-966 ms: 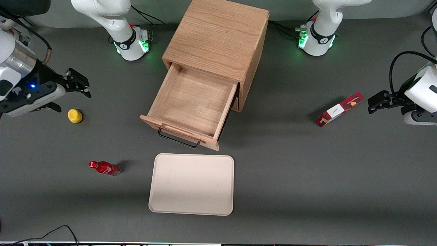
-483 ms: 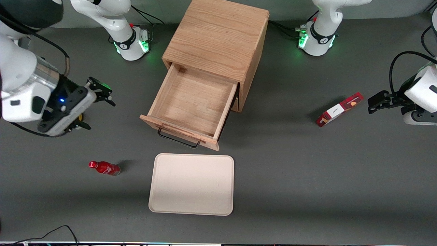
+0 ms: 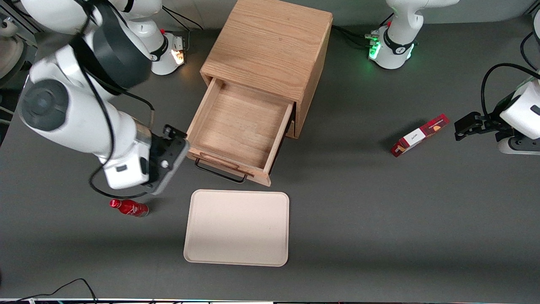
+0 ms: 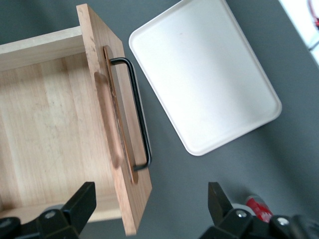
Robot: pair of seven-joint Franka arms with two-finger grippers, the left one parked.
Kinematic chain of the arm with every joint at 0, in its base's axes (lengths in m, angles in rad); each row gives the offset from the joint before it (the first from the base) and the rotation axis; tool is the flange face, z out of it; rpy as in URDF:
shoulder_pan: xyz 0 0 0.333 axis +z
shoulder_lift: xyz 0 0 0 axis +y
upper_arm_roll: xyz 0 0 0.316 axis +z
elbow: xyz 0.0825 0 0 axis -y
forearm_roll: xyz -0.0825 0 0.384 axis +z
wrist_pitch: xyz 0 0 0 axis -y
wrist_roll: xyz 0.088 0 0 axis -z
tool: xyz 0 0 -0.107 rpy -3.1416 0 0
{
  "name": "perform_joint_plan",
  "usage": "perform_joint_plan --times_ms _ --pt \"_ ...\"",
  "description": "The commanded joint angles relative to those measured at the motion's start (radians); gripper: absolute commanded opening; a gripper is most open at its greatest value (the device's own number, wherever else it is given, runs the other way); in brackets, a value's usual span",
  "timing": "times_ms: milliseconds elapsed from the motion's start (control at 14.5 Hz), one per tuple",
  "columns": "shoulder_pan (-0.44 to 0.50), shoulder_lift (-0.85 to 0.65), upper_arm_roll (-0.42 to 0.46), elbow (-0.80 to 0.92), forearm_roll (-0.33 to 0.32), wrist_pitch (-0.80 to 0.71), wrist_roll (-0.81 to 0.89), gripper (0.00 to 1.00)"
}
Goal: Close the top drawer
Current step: 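Lower the right gripper against the drawer front beside the black handle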
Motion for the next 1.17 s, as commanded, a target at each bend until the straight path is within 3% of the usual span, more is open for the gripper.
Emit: perform_joint_plan --times_ms 0,138,621,1103 --pt "0.018 0.091 0.003 0.096 -0.019 -0.022 -0.031 1.0" --pt "0.033 0.118 0.003 0.098 -0.009 -0.012 -0.031 1.0" --pt "-0.043 0.191 -0.007 0.124 0.182 0.027 -0.022 1.0" --pt "-0.031 0.209 -0.006 0.116 0.211 0.056 0.065 1.0"
